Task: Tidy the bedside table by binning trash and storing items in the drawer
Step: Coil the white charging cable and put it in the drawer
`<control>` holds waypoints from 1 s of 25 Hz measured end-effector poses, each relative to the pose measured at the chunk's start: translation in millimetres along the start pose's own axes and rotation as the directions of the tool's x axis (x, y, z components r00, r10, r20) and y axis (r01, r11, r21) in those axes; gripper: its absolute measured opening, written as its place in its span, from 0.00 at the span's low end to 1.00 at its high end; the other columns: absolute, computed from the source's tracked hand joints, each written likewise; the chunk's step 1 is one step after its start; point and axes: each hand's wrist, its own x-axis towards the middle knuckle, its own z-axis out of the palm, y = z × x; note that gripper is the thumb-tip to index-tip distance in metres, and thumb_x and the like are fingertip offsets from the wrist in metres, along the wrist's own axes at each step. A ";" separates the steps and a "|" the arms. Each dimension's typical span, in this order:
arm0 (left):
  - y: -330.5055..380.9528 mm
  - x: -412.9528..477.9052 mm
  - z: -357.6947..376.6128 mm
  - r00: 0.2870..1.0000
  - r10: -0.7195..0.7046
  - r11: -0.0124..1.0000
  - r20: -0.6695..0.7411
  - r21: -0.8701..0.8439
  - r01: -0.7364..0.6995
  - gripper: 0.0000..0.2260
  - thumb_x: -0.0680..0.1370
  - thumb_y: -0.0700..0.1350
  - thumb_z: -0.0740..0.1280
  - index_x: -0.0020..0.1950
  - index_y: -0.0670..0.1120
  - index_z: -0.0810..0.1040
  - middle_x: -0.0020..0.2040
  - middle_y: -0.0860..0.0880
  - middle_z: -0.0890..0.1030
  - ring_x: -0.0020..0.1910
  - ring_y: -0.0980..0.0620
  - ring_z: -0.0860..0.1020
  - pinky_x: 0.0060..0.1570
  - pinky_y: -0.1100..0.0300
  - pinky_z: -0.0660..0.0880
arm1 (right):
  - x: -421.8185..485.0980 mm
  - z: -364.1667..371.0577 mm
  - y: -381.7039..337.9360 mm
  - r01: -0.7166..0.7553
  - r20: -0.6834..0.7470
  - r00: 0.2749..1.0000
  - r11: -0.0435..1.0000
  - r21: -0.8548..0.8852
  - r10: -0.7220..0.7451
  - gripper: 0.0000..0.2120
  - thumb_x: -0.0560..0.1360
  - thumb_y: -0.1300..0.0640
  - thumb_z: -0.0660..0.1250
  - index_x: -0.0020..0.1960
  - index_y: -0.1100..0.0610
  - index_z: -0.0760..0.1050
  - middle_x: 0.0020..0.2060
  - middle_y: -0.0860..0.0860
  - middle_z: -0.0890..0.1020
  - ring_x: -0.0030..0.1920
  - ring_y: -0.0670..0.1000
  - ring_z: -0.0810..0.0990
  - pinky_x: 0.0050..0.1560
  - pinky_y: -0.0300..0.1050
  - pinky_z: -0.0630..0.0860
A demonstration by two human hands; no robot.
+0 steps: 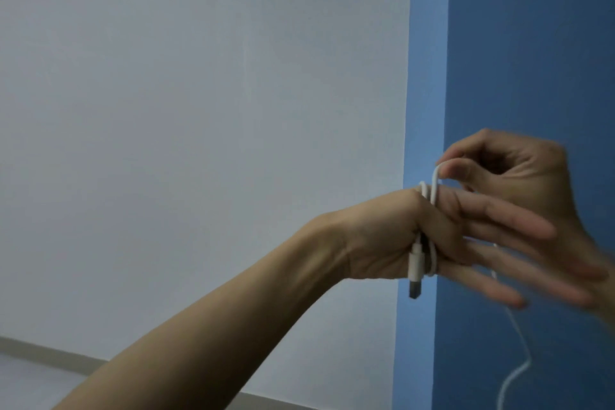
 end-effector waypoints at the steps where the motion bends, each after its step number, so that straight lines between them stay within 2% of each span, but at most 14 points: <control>1: -1.7 0.9 -2.4 0.999 0.036 0.999 -0.008 -0.021 -0.036 0.24 0.67 0.21 0.46 0.55 0.36 0.69 0.64 0.24 0.66 0.62 0.32 0.63 0.47 0.60 0.79 | -2.2 3.8 -1.5 -0.098 0.045 0.994 0.992 0.076 0.095 0.12 0.72 0.64 0.68 0.31 0.53 0.76 0.24 0.50 0.79 0.23 0.42 0.74 0.24 0.31 0.70; 2: -2.7 1.2 -5.1 0.997 0.079 0.996 -0.013 -0.045 -0.080 0.27 0.65 0.20 0.45 0.58 0.35 0.69 0.63 0.26 0.68 0.65 0.34 0.60 0.52 0.57 0.78 | -7.0 10.2 -0.9 -0.189 0.082 0.980 0.974 0.128 0.179 0.14 0.73 0.66 0.66 0.31 0.53 0.76 0.23 0.46 0.78 0.23 0.41 0.74 0.23 0.31 0.70; 4: -3.3 -0.2 -11.2 0.987 0.160 0.985 -0.023 -0.066 -0.161 0.34 0.64 0.19 0.43 0.70 0.32 0.61 0.68 0.34 0.63 0.68 0.38 0.62 0.57 0.55 0.73 | -20.9 22.9 1.5 -0.319 0.103 0.947 0.924 0.211 0.303 0.20 0.74 0.67 0.62 0.29 0.50 0.78 0.22 0.40 0.75 0.22 0.39 0.71 0.21 0.32 0.67; 6: -2.7 -4.2 -15.3 0.979 0.203 0.975 -0.033 -0.082 -0.205 0.38 0.64 0.19 0.43 0.74 0.35 0.53 0.72 0.38 0.59 0.71 0.43 0.61 0.62 0.57 0.71 | -34.8 31.8 0.1 -0.453 0.171 0.891 0.840 0.298 0.420 0.22 0.76 0.66 0.60 0.27 0.52 0.77 0.22 0.43 0.73 0.20 0.41 0.66 0.19 0.32 0.61; 8: -1.3 -8.8 -20.5 0.974 0.199 0.978 -0.113 -0.048 -0.205 0.38 0.65 0.19 0.44 0.75 0.37 0.55 0.75 0.39 0.59 0.74 0.46 0.59 0.68 0.57 0.66 | -47.0 34.5 -5.8 -0.588 0.322 0.804 0.750 0.303 0.501 0.18 0.76 0.59 0.62 0.27 0.56 0.74 0.19 0.47 0.71 0.17 0.42 0.62 0.18 0.32 0.57; 10: -1.4 -14.1 -34.0 0.946 0.179 0.984 -0.271 0.061 -0.169 0.37 0.68 0.19 0.46 0.74 0.40 0.60 0.75 0.42 0.62 0.75 0.48 0.60 0.70 0.52 0.63 | -59.9 34.0 -13.4 -0.671 0.489 0.699 0.715 0.198 0.521 0.14 0.76 0.55 0.62 0.33 0.56 0.78 0.19 0.49 0.71 0.17 0.43 0.61 0.17 0.33 0.58; 12: -4.7 -19.0 -49.7 0.902 0.129 0.985 -0.413 0.160 -0.067 0.32 0.71 0.20 0.48 0.72 0.41 0.65 0.73 0.43 0.68 0.73 0.48 0.64 0.72 0.49 0.63 | -70.2 28.4 -20.0 -0.566 0.566 0.669 0.824 -0.030 0.481 0.10 0.77 0.53 0.61 0.42 0.51 0.80 0.19 0.49 0.71 0.18 0.42 0.64 0.20 0.33 0.62; 14: -14.1 -21.7 -54.8 0.914 0.052 0.972 -0.402 0.230 0.046 0.22 0.77 0.26 0.52 0.68 0.39 0.69 0.67 0.38 0.73 0.67 0.45 0.71 0.69 0.48 0.64 | -66.7 17.8 -26.0 -0.193 0.539 0.786 0.949 -0.248 0.301 0.10 0.74 0.46 0.61 0.42 0.47 0.80 0.21 0.46 0.73 0.21 0.43 0.68 0.23 0.32 0.63; 16: -23.9 -21.7 -46.3 0.941 0.002 0.961 -0.337 0.260 0.091 0.13 0.79 0.43 0.58 0.60 0.38 0.74 0.55 0.35 0.78 0.55 0.44 0.75 0.61 0.53 0.70 | -49.5 5.8 -34.1 0.089 0.502 0.861 0.944 -0.317 0.087 0.10 0.69 0.43 0.63 0.38 0.45 0.80 0.20 0.42 0.75 0.22 0.43 0.71 0.23 0.29 0.63; 18: -31.3 -22.4 -38.5 0.959 -0.037 0.989 -0.280 0.125 0.074 0.25 0.75 0.59 0.54 0.52 0.39 0.75 0.49 0.39 0.82 0.48 0.49 0.78 0.58 0.59 0.75 | -30.8 -5.7 -37.1 0.264 0.425 0.901 0.890 -0.372 -0.089 0.09 0.68 0.44 0.66 0.35 0.47 0.81 0.20 0.38 0.76 0.24 0.43 0.76 0.25 0.28 0.66; 19: -33.7 -23.2 -35.8 0.976 -0.044 0.996 -0.211 0.071 0.060 0.29 0.74 0.62 0.50 0.52 0.38 0.75 0.49 0.41 0.83 0.47 0.51 0.80 0.56 0.60 0.75 | -22.9 -8.8 -36.8 0.325 0.377 0.912 0.845 -0.424 -0.161 0.09 0.68 0.45 0.68 0.35 0.49 0.81 0.23 0.39 0.78 0.27 0.44 0.77 0.25 0.31 0.69; 22: -32.0 -26.8 -24.6 0.999 -0.021 0.996 -0.027 0.082 0.023 0.28 0.77 0.54 0.51 0.58 0.28 0.70 0.41 0.48 0.84 0.36 0.55 0.83 0.45 0.62 0.79 | -8.3 -8.1 -33.9 0.336 0.281 0.930 0.860 -0.385 -0.237 0.07 0.64 0.49 0.74 0.34 0.52 0.81 0.23 0.45 0.81 0.31 0.46 0.80 0.28 0.35 0.73; 23: -30.0 -26.5 -23.2 1.000 -0.012 0.996 -0.021 0.087 0.014 0.22 0.80 0.46 0.53 0.63 0.27 0.66 0.41 0.47 0.83 0.35 0.53 0.84 0.44 0.62 0.79 | -5.0 -6.0 -29.8 0.273 0.262 0.945 0.917 -0.291 -0.198 0.04 0.65 0.53 0.74 0.33 0.52 0.81 0.24 0.45 0.82 0.30 0.44 0.80 0.28 0.32 0.73; 25: -21.9 -25.0 -16.7 0.998 0.031 0.999 -0.055 0.039 -0.029 0.17 0.80 0.32 0.51 0.68 0.27 0.60 0.47 0.31 0.81 0.47 0.39 0.83 0.49 0.59 0.78 | 0.3 -0.9 -18.2 0.133 0.207 0.972 0.985 -0.113 -0.107 0.06 0.67 0.61 0.73 0.33 0.53 0.81 0.26 0.44 0.81 0.25 0.43 0.75 0.27 0.30 0.70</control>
